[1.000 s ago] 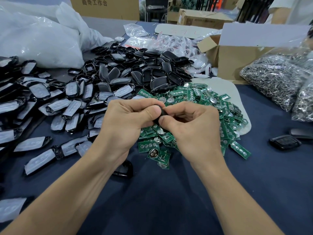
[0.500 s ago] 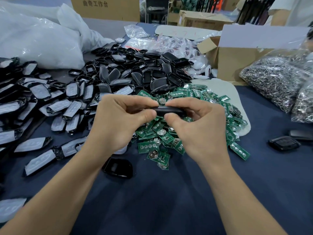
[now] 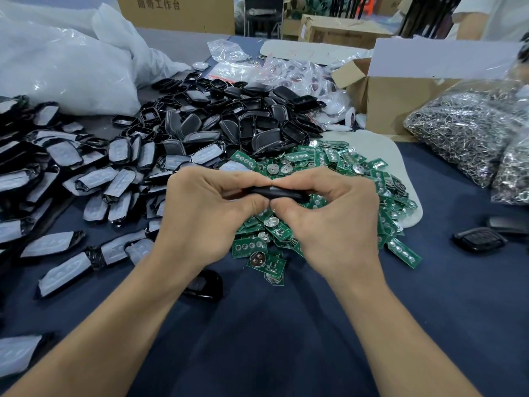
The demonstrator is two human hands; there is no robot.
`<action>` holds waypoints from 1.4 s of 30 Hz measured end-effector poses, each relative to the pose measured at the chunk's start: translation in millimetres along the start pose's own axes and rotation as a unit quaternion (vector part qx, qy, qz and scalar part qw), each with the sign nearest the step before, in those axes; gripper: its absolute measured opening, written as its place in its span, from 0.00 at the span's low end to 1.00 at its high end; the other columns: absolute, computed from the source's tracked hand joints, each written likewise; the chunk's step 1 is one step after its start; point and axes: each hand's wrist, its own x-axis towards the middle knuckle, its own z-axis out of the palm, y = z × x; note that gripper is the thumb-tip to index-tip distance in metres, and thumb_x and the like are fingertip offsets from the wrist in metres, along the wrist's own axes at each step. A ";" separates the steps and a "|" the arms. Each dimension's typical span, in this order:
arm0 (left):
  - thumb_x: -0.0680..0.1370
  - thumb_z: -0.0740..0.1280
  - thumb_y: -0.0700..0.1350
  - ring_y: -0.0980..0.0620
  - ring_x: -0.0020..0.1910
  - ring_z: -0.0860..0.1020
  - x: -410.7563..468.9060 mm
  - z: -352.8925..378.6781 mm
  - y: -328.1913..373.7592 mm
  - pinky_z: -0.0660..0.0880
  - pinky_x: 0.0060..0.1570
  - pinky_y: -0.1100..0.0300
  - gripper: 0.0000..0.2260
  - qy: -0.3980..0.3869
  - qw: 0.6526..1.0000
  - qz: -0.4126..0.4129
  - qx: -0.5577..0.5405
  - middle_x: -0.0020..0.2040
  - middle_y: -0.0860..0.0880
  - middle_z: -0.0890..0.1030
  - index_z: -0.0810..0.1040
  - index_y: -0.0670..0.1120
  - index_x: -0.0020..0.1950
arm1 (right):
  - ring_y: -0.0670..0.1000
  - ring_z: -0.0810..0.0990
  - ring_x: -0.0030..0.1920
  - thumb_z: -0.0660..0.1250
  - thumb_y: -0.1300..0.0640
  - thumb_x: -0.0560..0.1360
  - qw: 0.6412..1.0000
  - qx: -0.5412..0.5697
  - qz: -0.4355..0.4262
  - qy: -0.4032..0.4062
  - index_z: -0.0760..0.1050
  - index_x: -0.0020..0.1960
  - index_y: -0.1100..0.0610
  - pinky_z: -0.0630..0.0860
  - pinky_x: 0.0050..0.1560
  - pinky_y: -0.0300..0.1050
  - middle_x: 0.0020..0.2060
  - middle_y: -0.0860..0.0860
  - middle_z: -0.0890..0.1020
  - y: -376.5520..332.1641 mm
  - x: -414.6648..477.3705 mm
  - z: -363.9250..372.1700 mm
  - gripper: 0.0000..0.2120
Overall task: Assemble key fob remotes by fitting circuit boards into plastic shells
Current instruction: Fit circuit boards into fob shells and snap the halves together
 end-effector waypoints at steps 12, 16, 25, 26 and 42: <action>0.68 0.78 0.41 0.52 0.45 0.86 6.8 5.8 -11.5 0.82 0.49 0.61 0.12 -0.061 0.965 -0.157 -0.199 0.47 0.44 0.89 0.90 0.49 0.50 | 0.53 0.86 0.40 0.75 0.67 0.66 0.989 0.134 0.064 -0.010 0.87 0.44 0.50 0.84 0.43 0.47 0.38 0.49 0.87 5.7 7.8 0.9 0.14; 0.69 0.80 0.36 0.56 0.46 0.87 5.2 7.5 -11.8 0.81 0.50 0.61 0.19 -0.048 0.994 -0.093 -0.038 0.45 0.54 0.89 0.88 0.61 0.48 | 0.52 0.85 0.39 0.76 0.68 0.66 0.996 0.076 0.036 -0.003 0.87 0.44 0.47 0.84 0.42 0.47 0.37 0.47 0.87 8.1 8.2 -0.1 0.16; 0.70 0.77 0.34 0.54 0.43 0.87 3.5 9.0 -4.8 0.81 0.42 0.64 0.14 -0.022 0.976 -0.119 -0.183 0.44 0.48 0.89 0.89 0.53 0.48 | 0.45 0.84 0.37 0.77 0.66 0.66 0.997 0.072 0.034 -0.008 0.87 0.45 0.47 0.79 0.41 0.37 0.36 0.44 0.86 6.0 7.7 0.5 0.15; 0.71 0.76 0.37 0.53 0.44 0.87 3.9 9.2 -4.8 0.81 0.42 0.63 0.11 -0.032 0.966 -0.145 -0.210 0.45 0.47 0.89 0.89 0.50 0.49 | 0.44 0.84 0.36 0.77 0.66 0.66 0.996 0.073 0.040 -0.011 0.86 0.44 0.47 0.79 0.39 0.36 0.35 0.44 0.86 5.9 8.1 -0.1 0.15; 0.75 0.69 0.40 0.45 0.60 0.85 5.5 15.7 -10.0 0.82 0.52 0.59 0.14 -0.112 0.892 -0.228 -0.374 0.59 0.39 0.86 0.81 0.38 0.59 | 0.48 0.85 0.36 0.78 0.68 0.67 0.998 0.058 0.034 -0.004 0.88 0.47 0.51 0.84 0.39 0.41 0.36 0.46 0.87 0.0 6.0 -3.4 0.15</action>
